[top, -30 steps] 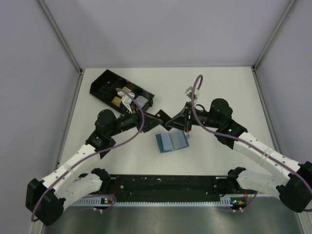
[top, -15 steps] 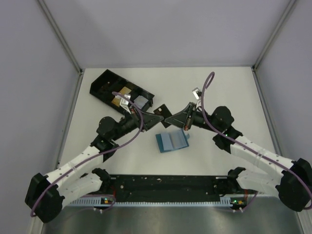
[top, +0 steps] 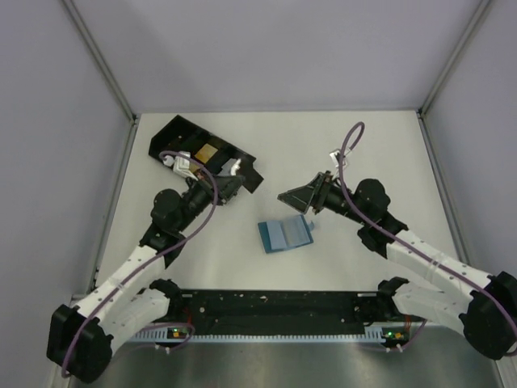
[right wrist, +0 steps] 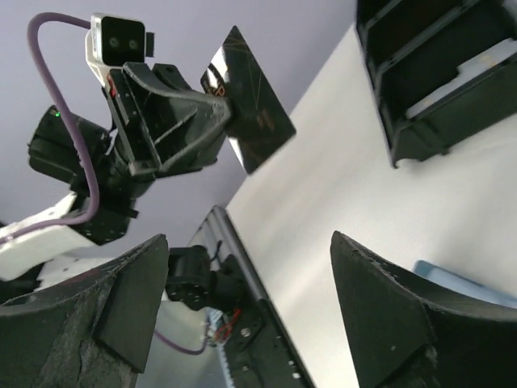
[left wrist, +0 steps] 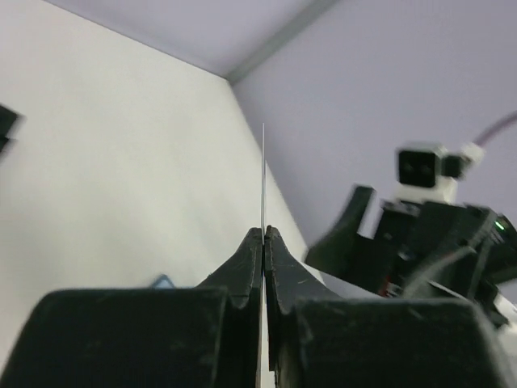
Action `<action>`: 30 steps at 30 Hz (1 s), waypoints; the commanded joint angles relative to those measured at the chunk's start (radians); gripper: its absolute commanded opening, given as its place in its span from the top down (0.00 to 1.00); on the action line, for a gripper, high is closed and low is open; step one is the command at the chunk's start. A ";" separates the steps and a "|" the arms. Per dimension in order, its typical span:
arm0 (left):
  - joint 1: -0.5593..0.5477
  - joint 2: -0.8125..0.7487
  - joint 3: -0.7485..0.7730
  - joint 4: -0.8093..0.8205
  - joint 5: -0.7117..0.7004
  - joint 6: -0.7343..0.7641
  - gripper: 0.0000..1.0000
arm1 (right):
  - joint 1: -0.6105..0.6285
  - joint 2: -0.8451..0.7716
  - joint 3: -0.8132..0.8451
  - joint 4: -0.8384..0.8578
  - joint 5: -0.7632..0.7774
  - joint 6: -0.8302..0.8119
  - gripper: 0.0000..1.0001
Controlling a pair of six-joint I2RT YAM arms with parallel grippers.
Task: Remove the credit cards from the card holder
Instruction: Place the credit card in the storage box.
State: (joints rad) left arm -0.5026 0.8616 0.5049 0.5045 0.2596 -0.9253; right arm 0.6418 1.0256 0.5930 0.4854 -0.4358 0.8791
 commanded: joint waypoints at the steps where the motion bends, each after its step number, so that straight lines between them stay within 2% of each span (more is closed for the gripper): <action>1: 0.168 0.020 0.075 -0.133 -0.037 0.051 1.00 | -0.033 -0.085 -0.002 -0.168 0.094 -0.127 0.16; 5: 0.353 0.129 0.164 -0.187 0.022 0.075 1.00 | -0.033 -0.116 0.005 -0.306 0.163 -0.233 0.06; 10: 0.591 0.344 0.312 -0.184 0.088 0.117 1.00 | -0.033 -0.125 0.001 -0.358 0.164 -0.307 0.04; 13: 0.686 0.508 0.426 -0.187 0.150 0.126 1.00 | -0.033 -0.119 -0.004 -0.357 0.155 -0.330 0.03; 17: 0.742 0.735 0.607 -0.241 0.176 0.171 1.00 | -0.033 -0.107 -0.019 -0.346 0.154 -0.333 0.02; 23: 0.791 1.000 0.819 -0.251 0.239 0.115 1.00 | -0.036 -0.085 -0.039 -0.332 0.140 -0.338 0.02; 30: 0.816 1.229 1.044 -0.311 0.282 0.100 1.00 | -0.050 -0.075 -0.051 -0.329 0.118 -0.327 0.02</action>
State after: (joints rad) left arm 0.2966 2.0140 1.4315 0.2096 0.4892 -0.8154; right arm 0.6052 0.9501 0.5476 0.1192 -0.3004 0.5602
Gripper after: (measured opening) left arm 0.010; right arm 0.981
